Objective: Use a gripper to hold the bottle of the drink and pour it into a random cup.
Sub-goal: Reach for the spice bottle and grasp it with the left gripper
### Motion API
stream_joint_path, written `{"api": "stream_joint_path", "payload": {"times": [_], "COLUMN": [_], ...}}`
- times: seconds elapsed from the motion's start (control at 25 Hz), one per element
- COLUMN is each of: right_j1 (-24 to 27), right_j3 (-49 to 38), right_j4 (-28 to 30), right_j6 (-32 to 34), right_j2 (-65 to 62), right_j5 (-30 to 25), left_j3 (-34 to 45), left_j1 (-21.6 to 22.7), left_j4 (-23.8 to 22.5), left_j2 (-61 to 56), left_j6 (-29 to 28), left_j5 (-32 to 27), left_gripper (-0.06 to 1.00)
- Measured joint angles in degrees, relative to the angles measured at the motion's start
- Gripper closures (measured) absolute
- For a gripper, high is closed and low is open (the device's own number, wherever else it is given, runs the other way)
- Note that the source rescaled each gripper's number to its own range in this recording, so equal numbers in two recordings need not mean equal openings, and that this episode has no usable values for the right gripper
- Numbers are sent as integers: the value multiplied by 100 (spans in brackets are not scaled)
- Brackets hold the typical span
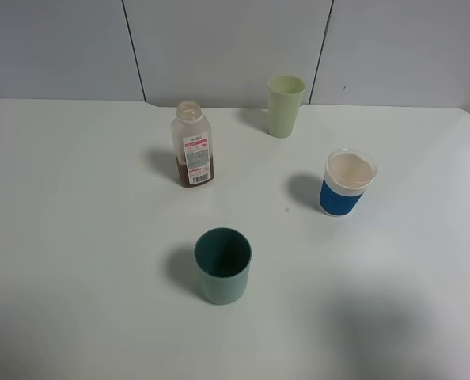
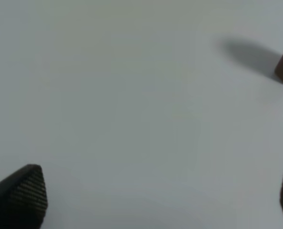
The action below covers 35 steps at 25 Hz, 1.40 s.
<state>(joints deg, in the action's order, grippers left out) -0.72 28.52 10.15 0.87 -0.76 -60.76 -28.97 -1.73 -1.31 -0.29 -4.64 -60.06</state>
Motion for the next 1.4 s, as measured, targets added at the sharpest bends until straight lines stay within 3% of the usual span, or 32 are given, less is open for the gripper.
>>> {"api": "stream_joint_path", "payload": {"times": [1.4], "right_j1": [0], "right_j3": [0], "right_j4": [0], "right_j6": [0], "right_j2": [0], "right_j5": [0], "left_j3": [0], "left_j1": [0], "left_j4": [0], "left_j2": [0], "left_j6": [0], "left_j5": [0], "left_gripper": [-6]}}
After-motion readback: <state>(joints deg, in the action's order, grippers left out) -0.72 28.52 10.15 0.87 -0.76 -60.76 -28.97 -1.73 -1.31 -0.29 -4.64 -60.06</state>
